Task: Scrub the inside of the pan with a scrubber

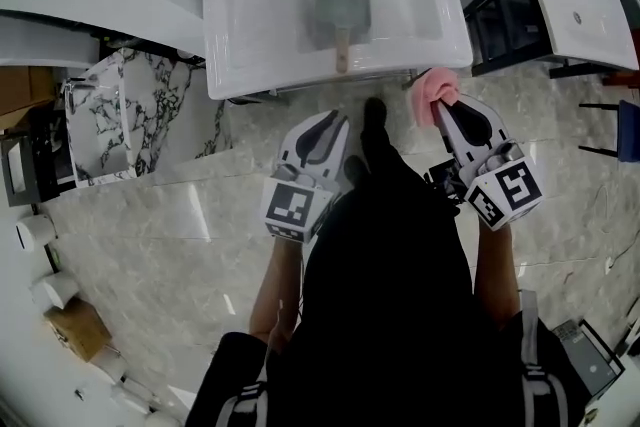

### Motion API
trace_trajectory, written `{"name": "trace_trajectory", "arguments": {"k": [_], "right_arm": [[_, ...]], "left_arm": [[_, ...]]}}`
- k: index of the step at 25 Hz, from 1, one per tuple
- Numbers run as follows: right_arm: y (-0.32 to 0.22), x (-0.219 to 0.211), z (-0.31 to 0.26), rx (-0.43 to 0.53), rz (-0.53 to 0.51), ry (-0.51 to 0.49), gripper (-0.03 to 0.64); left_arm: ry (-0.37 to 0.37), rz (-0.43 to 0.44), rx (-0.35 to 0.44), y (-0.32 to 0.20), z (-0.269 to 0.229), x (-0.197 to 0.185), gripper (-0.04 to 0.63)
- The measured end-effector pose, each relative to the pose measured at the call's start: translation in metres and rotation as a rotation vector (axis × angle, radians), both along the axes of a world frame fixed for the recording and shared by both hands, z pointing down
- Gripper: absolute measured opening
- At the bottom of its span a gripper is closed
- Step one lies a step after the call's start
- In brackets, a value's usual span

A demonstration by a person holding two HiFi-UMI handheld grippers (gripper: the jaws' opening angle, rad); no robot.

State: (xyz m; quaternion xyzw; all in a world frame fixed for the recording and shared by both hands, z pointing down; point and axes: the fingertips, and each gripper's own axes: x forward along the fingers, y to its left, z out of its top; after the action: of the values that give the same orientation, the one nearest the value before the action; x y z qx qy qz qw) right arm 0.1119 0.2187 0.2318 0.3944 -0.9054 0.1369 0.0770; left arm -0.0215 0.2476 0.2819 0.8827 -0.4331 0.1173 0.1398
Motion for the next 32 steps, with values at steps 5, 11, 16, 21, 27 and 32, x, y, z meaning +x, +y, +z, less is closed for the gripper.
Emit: {"name": "trace_trajectory", "arguments": {"k": [5,11,16,21,27,32], "right_arm": [[-0.053,-0.010,0.012,-0.026,-0.022,0.004,0.037],[-0.121,-0.013,0.032,-0.106,-0.029,0.038,0.038],[-0.158,-0.013,0.044,-0.133,-0.067,0.031,0.038],[-0.185,-0.010,0.060,-0.158,-0.108,0.047,0.038],[-0.193,-0.019,0.076,-0.186,-0.155,0.068,0.038],[-0.199,-0.033,0.095,-0.203,-0.191,0.086,0.038]], "left_arm": [[-0.046,-0.014,-0.032,-0.037,0.011,-0.007,0.057],[-0.111,-0.036,-0.118,-0.091,0.032,-0.010,0.131],[-0.134,-0.046,-0.159,-0.130,0.050,-0.003,0.160],[-0.164,-0.065,-0.214,-0.154,0.076,0.007,0.189],[-0.202,-0.060,-0.276,-0.157,0.101,0.011,0.196],[-0.229,-0.102,-0.274,-0.173,0.128,0.006,0.196]]}}
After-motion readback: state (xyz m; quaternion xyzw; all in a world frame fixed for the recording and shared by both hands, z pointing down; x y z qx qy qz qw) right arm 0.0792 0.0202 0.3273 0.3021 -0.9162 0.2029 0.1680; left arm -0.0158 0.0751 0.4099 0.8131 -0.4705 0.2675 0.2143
